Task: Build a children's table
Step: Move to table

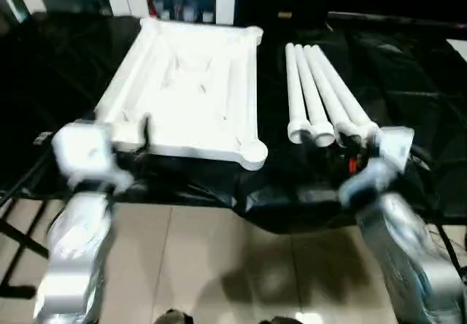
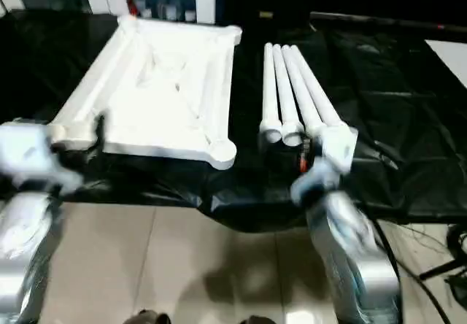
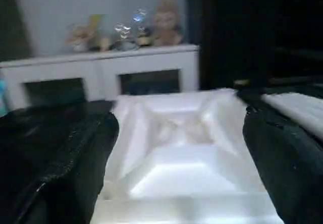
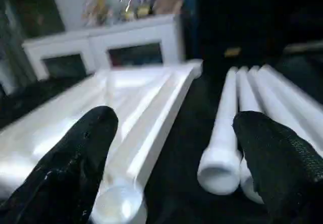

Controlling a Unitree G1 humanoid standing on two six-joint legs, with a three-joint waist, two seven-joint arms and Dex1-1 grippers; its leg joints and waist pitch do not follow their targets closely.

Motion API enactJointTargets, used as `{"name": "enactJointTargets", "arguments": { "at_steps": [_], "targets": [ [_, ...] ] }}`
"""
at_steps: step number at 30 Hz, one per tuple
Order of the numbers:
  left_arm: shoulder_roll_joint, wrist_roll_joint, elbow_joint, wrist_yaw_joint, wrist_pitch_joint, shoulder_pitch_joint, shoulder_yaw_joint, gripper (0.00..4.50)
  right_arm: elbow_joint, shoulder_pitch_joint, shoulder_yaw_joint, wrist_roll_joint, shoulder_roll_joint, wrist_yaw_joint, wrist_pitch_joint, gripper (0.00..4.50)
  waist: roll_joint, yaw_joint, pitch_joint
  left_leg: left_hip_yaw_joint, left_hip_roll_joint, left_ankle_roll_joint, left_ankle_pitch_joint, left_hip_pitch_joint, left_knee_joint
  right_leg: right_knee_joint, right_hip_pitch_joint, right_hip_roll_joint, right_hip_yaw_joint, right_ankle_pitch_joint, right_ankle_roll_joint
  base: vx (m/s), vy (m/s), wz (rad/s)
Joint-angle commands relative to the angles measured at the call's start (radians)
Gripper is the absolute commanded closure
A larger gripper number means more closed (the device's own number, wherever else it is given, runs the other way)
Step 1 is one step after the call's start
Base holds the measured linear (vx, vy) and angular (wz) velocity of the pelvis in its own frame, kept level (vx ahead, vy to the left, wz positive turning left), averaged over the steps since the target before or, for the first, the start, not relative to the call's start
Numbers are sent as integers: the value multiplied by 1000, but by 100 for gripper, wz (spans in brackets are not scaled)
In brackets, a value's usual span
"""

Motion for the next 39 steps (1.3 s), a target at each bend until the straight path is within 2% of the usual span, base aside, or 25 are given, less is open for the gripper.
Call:
{"name": "enactJointTargets", "arguments": {
  "at_steps": [1,4,6,8,9,11,13,14,17,18,19,20,22,23,24,25,26,27,30,31,32,34,35,37,39],
  "targets": [
    [14,26,65,-20,59,-10,-22,1,64,-3,14,-34,-8,-24,36,37,3,3,-70,-32,44,-49,-128,21,-69,-64,32,-57,37,55,-158,0,0,0],
    [28,49,61,-48,83,4,-40,1,70,9,68,-50,-16,15,39,37,13,9,-76,-34,45,-47,-169,18,-69,-72,32,-66,40,-43,-147,0,0,0],
    [34,55,47,-49,94,24,-44,1,70,25,87,-63,-11,39,22,37,-4,9,-77,-32,49,-30,-158,16,-69,-72,32,-66,41,-51,-145,0,0,0],
    [27,40,57,-38,93,28,-32,1,85,26,99,-79,-7,46,1,37,3,7,-79,-32,50,-24,-155,17,-68,-72,27,-65,39,-58,-155,0,0,0],
    [14,23,93,-27,81,27,-15,1,124,14,133,-111,-13,57,-17,37,29,10,-81,-35,51,-32,-174,22,-69,-69,24,-65,39,-64,-159,0,0,0],
    [-7,19,135,-4,75,24,-3,1,158,4,179,-159,-36,69,-37,37,15,3,-76,-34,49,-50,-294,30,-77,-82,31,-59,35,-187,-151,0,0,0],
    [-21,36,138,8,79,21,-18,1,160,5,197,-174,-51,88,-58,37,22,6,-67,-75,26,56,-383,-22,-102,-99,74,-89,-24,-363,-113,-5,1,15],
    [-21,36,137,7,79,21,-19,1,160,5,197,-173,-51,89,-58,37,0,7,-71,-79,19,111,-365,-20,-76,-128,96,-125,-34,-489,-116,16,-12,52],
    [-31,33,96,-24,91,32,-42,1,192,-12,187,-147,-22,120,-73,37,19,16,-59,-87,19,126,-315,-30,-65,-180,147,-135,-98,-623,-112,45,-10,56],
    [-37,25,105,-15,93,30,-28,1,203,-22,183,-143,-12,117,-69,37,42,-2,-69,-82,62,66,-387,69,-78,-164,91,-87,-88,-541,-130,72,-3,61],
    [-38,25,106,-14,93,30,-26,1,204,-23,182,-142,-11,117,-68,37,42,-2,-69,-82,62,66,-387,69,-78,-164,91,-87,-88,-541,-130,103,9,40],
    [-41,22,116,-6,95,25,-16,1,205,-28,161,-115,8,115,-57,37,41,-19,-64,-125,109,6,-536,113,-120,-86,63,-44,-84,-290,-169,112,19,10],
    [-38,21,115,-9,99,20,-17,1,201,-25,145,-95,18,113,-55,37,31,-30,-74,-147,111,80,-458,138,-119,-38,33,-43,-69,-92,-161,114,15,9],
    [-34,19,110,-16,100,17,-18,1,207,-25,148,-116,15,98,-77,37,14,-29,-75,-125,86,170,-350,121,-102,-49,41,-63,-51,-7,-162,109,-16,10],
    [-33,18,108,-20,101,16,-19,1,215,-26,152,-138,12,90,-95,37,-2,-7,-84,-69,28,206,-215,39,-68,-85,120,-96,-18,97,-183,109,-16,10],
    [-32,18,109,-21,101,15,-18,1,217,-26,149,-138,15,88,-96,37,-2,-7,-84,-69,28,206,-215,39,-68,-85,120,-96,-18,97,-183,90,-29,2],
    [-29,19,115,-24,103,10,-11,1,226,-27,133,-131,36,76,-93,37,1,31,-115,-57,-3,204,-34,-32,-24,-93,193,-121,4,222,-164,87,-21,3],
    [-24,21,121,-25,104,7,-8,1,231,-29,128,-136,45,60,-85,37,-1,18,-110,-62,0,199,12,-44,-31,-82,191,-86,-14,240,-149,87,-21,3],
    [-21,28,132,-37,103,-11,-10,1,248,-38,109,-145,58,37,-76,37,26,-18,-120,-122,46,315,162,88,-47,-20,100,-13,-64,168,-123,93,-20,6],
    [-21,28,133,-39,103,-14,-11,1,250,-38,107,-146,58,34,-74,37,26,-18,-120,-122,46,315,162,88,-47,-20,100,-13,-64,168,-123,92,-33,4],
    [-21,29,141,-46,101,-24,-17,1,252,-40,98,-135,62,31,-75,37,27,-52,-119,-193,114,498,209,175,-47,24,-6,-34,-58,-46,-93,0,0,0],
    [-19,32,161,-55,94,-41,-30,1,257,-44,91,-130,62,26,-85,37,7,-32,-98,-145,69,473,101,114,-39,-25,24,-73,-16,-24,-96,5,-31,-3],
    [-18,36,174,-62,88,-48,-39,1,257,-43,90,-131,61,23,-87,37,-25,7,-89,-56,-40,349,-9,-12,20,-95,144,-108,49,27,-144,0,0,0],
    [-18,39,194,-76,79,-60,-52,1,252,-39,90,-137,58,19,-89,37,2,41,-87,-77,3,185,-42,-45,47,-134,182,-173,74,-208,-199,0,0,0],
    [-21,31,206,-85,77,-71,-61,1,242,-32,82,-138,61,20,-84,37,26,29,-84,-72,22,107,-26,-19,-25,-116,164,-86,9,-227,-195,0,0,0]
  ]
}}
